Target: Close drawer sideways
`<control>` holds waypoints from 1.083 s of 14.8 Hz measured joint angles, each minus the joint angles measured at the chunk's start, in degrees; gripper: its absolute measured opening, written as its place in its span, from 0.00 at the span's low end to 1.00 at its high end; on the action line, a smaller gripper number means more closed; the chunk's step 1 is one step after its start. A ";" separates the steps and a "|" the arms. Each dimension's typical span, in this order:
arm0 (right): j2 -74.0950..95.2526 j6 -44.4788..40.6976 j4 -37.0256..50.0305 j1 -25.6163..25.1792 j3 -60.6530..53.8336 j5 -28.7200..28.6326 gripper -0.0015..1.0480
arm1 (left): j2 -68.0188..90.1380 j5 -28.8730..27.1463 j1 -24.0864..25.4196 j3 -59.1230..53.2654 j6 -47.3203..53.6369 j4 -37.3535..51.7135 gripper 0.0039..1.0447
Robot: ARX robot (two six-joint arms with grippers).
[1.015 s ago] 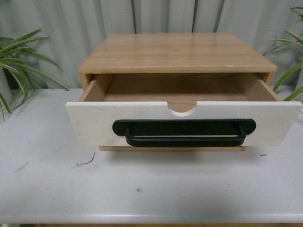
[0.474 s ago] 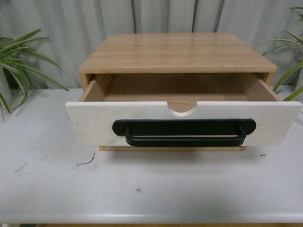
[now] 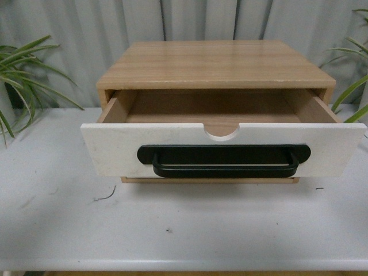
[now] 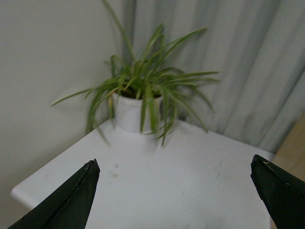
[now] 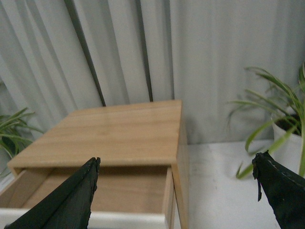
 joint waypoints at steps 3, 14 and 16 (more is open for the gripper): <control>20.39 -5.86 6.21 4.83 15.76 1.36 0.94 | 22.25 12.98 -0.07 12.44 9.11 7.91 0.94; 32.85 -96.63 -29.14 4.90 34.10 -19.30 0.94 | 42.14 22.34 -18.16 39.45 70.69 -31.39 0.94; 34.23 -105.18 -35.10 4.13 34.80 -17.99 0.94 | 43.25 22.47 -19.43 39.43 71.84 -31.10 0.94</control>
